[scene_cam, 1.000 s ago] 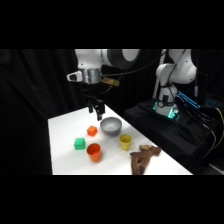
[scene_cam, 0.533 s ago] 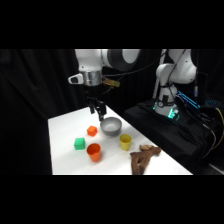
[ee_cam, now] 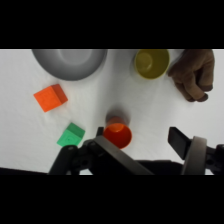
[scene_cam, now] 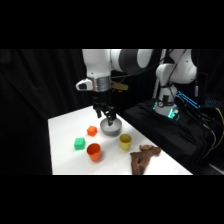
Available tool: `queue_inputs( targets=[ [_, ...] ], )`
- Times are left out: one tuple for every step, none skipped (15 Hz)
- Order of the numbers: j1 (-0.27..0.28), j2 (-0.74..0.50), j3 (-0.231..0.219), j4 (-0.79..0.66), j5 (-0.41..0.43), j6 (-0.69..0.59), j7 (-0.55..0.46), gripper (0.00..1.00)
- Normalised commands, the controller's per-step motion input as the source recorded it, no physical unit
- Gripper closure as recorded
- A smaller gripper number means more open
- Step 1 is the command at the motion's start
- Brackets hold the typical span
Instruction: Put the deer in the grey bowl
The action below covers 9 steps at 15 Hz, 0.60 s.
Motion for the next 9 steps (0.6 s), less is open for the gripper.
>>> queue_inputs(
  targets=[
    [0.122,-0.3,0.093,-0.37,-0.134,0.14,0.15,0.0],
    [0.113,-0.29,0.083,-0.36,-0.141,0.14,0.14,0.0],
    [0.105,-0.3,0.079,-0.37,-0.134,0.15,0.14,0.0],
    [0.096,-0.3,0.075,-0.37,-0.122,0.17,0.12,0.0],
    [0.094,-0.31,0.074,-0.39,-0.12,0.19,0.12,0.0],
    [0.093,-0.31,0.075,-0.4,-0.114,0.21,0.12,0.0],
    [0.094,-0.3,0.075,-0.41,-0.111,0.23,0.13,0.0],
    [0.095,-0.29,0.077,-0.4,-0.112,0.24,0.13,0.0],
    [0.095,-0.27,0.08,-0.4,-0.105,0.27,0.15,0.0]
  ],
)
